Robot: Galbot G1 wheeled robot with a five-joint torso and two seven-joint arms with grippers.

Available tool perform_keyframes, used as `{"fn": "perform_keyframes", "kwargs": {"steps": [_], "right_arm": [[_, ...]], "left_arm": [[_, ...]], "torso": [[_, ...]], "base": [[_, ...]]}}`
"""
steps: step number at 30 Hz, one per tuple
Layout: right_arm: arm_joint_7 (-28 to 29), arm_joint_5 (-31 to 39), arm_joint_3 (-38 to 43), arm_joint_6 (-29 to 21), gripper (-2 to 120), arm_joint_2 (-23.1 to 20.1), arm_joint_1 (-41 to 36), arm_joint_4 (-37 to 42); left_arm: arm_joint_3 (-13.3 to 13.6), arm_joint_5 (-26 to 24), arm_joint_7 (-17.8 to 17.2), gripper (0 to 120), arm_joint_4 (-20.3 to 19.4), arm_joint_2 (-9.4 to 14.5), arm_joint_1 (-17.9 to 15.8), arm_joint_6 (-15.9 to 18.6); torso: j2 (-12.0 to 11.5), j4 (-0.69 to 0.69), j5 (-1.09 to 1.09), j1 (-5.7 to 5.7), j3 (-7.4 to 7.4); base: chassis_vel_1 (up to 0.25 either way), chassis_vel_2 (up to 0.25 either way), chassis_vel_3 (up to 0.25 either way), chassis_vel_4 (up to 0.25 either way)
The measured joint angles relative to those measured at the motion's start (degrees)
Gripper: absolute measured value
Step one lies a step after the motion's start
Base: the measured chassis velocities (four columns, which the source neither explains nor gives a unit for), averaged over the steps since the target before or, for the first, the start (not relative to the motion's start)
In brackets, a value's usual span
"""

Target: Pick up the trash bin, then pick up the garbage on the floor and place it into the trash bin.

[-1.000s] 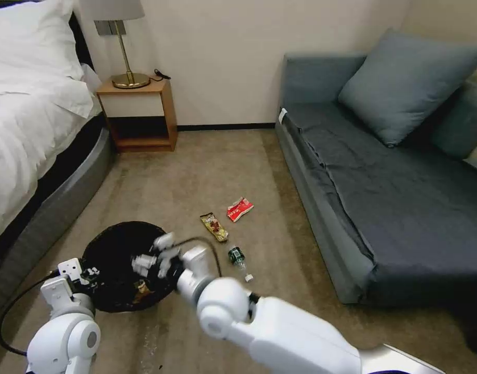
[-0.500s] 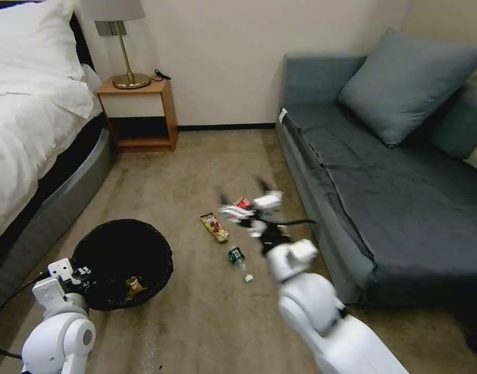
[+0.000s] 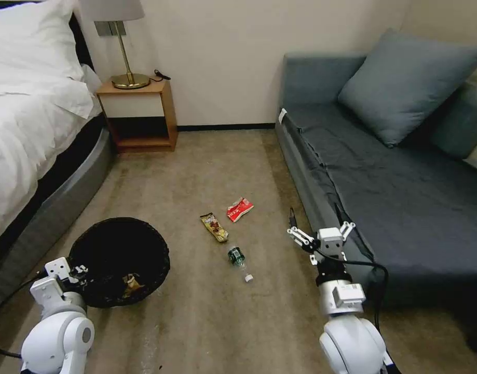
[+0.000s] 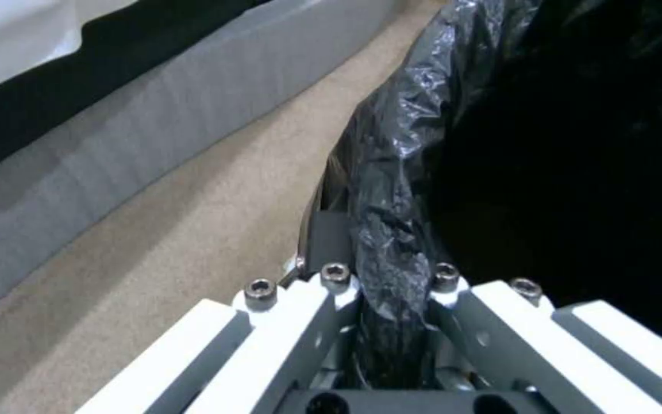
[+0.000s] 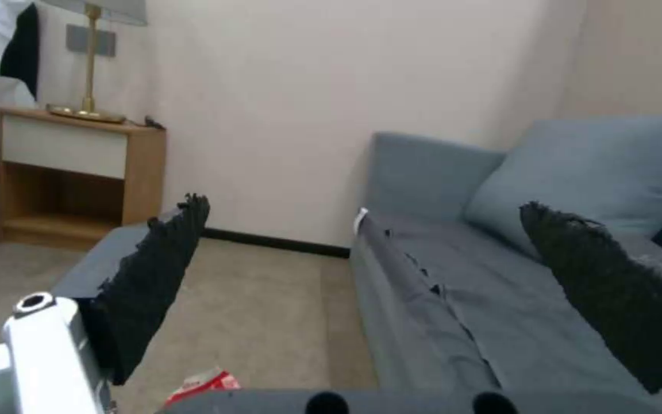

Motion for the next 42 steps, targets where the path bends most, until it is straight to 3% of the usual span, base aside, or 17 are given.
{"fn": "perform_keyframes", "kwargs": {"steps": [10,21,32,34,35,36,40,42], "right_arm": [[-0.4,0.7,-0.8,0.7,100,0.2,0.5,-0.9],[-0.9,2.4,-1.9,0.8,100,-0.1,1.7,-1.7],[-1.8,8.5,-6.5,-0.9,100,-0.9,4.8,-2.5],[-1.3,13.0,-9.2,-5.6,100,-2.2,6.9,-3.1],[0.1,18.8,-12.0,-11.1,100,-3.6,8.9,-3.5],[0.1,18.8,-12.0,-11.1,100,-3.6,8.9,-3.5],[5.9,37.1,-20.2,-27.9,100,-6.6,16.1,-7.0],[7.2,40.0,-22.2,-30.5,100,-6.7,18.1,-9.1]], "left_arm": [[-0.1,-0.2,0.0,3,-0.8,0.3,-0.2,0.1],[-0.1,-0.2,0.1,3,-0.8,0.1,-0.2,0.2],[-0.7,-0.3,0.1,3,-1.1,0.1,-0.3,0.3],[-1.0,-0.4,0.1,3,-1.2,0.1,0.0,0.3],[-1.2,-0.4,0.0,3,-1.3,0.1,0.2,0.3],[-1.2,-0.4,0.0,3,-1.3,0.1,0.2,0.3],[-1.2,-0.3,0.0,3,-1.4,0.1,0.4,0.3],[-1.2,-0.3,0.0,3,-1.4,0.1,0.5,0.3]], "torso": [[0.0,0.01,0.00,0.00,0.00],[0.0,0.00,0.00,0.00,0.01],[0.0,-0.01,0.00,0.00,0.01],[0.0,0.00,-0.01,0.00,0.01],[0.0,0.00,0.00,0.00,0.00],[0.0,0.00,0.00,0.00,0.00],[0.0,0.00,-0.01,0.00,0.01],[0.0,0.01,-0.01,0.00,0.01]], "base": [[-0.053,0.039,0.049,-0.050],[-0.209,0.201,0.199,-0.201],[-0.115,0.106,0.104,-0.105],[0.000,0.000,0.000,0.000],[0.000,0.000,0.000,0.000],[0.000,0.000,0.000,0.000],[0.000,0.000,0.000,0.000],[0.000,0.000,0.000,0.000]]}}
